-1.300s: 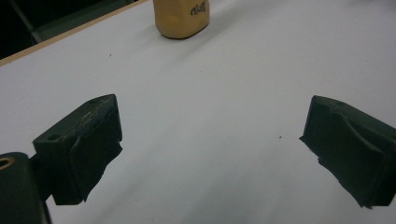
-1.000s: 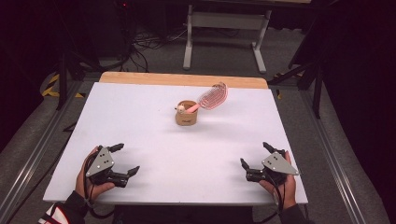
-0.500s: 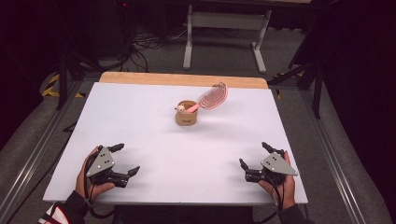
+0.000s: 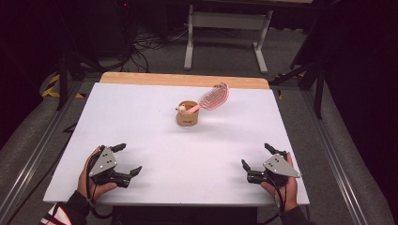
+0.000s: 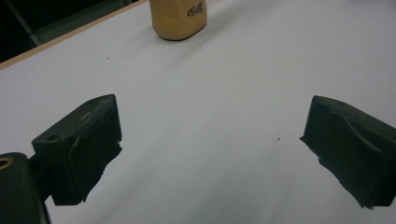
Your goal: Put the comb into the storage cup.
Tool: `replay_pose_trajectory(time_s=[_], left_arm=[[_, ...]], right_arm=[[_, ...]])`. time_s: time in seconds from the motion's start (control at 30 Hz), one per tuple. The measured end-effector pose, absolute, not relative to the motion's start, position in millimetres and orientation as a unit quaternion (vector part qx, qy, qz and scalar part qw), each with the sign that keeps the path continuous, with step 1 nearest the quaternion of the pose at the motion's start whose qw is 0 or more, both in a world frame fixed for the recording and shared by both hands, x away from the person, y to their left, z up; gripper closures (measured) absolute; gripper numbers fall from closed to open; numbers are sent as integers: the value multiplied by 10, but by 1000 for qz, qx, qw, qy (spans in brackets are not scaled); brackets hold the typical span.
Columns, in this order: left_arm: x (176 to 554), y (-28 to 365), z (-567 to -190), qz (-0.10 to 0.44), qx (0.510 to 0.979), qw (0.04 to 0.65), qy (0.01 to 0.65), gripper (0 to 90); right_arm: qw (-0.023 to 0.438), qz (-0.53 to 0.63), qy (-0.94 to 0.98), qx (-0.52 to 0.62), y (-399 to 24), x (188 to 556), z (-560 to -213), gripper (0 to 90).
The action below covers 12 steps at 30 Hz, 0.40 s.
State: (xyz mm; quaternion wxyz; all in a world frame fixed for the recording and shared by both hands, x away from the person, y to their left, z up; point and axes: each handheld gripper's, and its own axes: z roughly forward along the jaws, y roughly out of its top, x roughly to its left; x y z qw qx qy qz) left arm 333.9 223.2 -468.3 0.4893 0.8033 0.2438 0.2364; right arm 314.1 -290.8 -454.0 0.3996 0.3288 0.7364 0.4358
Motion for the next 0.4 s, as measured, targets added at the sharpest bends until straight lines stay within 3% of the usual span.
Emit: replay_pose_trajectory(time_s=[0.4], left_arm=[[3344,2238,-4677,235,800,493,248,55]], right_arm=[[391,429,743,333,-2859,3166,-4574,45]])
